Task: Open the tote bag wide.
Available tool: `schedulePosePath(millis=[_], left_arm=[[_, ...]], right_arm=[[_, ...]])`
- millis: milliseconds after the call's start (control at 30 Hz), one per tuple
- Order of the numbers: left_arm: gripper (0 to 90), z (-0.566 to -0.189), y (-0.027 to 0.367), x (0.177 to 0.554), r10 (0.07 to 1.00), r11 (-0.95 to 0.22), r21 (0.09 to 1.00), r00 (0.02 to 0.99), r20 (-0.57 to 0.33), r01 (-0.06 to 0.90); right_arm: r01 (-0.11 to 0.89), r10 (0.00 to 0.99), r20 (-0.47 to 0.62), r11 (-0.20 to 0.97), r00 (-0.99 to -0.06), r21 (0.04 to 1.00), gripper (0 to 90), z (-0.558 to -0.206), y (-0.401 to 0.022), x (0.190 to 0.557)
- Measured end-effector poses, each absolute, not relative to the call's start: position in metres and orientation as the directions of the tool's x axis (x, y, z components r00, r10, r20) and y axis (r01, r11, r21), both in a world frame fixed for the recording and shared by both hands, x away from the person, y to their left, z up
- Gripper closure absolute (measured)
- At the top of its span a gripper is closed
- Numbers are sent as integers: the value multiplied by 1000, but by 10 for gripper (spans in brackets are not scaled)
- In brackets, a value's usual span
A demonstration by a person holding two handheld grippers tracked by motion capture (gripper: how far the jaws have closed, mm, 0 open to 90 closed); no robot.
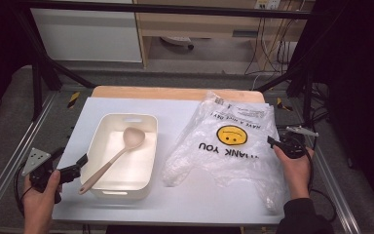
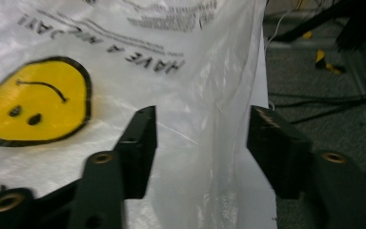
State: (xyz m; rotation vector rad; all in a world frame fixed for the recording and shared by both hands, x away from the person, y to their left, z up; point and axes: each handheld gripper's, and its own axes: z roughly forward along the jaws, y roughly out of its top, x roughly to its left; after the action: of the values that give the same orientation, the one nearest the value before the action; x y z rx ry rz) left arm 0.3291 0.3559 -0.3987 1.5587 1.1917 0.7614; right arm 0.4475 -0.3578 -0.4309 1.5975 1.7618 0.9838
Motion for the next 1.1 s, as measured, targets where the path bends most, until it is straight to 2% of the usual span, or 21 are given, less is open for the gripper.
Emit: schedulePosePath(millis=[33,100,333,533,833,1100], left_arm=[[59,-399,356,329,944,-27,947,319,-81,321],[59,-399,356,329,945,-30,947,319,-79,321],[59,-398,357,329,943,-30,947,322,-79,320],[58,-399,359,330,944,-32,946,321,-77,323],[58,-399,358,330,945,-35,945,319,-75,324],[58,-399,359,330,946,-34,945,317,-75,324]], right_arm=[[559,990,56,28,-133,829,322,-425,-353,444],[523,987,31,56,-157,851,246,-414,-342,436],[492,952,1,158,-308,856,133,-401,-284,408],[476,908,-10,229,-418,849,129,-401,-235,389],[457,797,-27,373,-604,807,111,-420,-163,366],[433,706,0,433,-708,791,113,-428,-117,359]])
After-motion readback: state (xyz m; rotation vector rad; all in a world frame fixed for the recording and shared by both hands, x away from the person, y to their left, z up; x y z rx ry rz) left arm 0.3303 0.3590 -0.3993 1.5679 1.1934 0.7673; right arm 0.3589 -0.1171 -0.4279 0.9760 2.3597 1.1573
